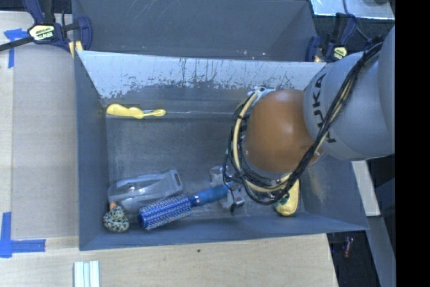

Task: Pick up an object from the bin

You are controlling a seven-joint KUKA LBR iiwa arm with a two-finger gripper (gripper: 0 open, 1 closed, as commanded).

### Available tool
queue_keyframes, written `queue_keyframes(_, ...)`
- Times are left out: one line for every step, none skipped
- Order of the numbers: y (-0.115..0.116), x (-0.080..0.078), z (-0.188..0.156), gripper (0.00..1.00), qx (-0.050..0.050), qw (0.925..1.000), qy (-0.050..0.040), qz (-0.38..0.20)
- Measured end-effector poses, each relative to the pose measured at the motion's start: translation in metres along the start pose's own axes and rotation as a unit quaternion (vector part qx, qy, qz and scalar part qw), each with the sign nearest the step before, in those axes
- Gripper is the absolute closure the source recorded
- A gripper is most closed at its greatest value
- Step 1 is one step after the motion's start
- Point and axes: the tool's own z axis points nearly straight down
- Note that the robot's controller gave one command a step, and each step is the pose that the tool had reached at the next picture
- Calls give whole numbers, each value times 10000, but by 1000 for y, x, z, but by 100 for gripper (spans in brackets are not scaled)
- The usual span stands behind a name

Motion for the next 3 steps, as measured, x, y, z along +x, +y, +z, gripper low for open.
queue_keyframes(4, -2, -1, 100, 3, 9999, -8, 101)
queue_keyframes(8, -2, 1, 100, 4, 9994, 14, 349)
queue_keyframes(11, -3, -9, 100, 7, 9998, -2, 210)
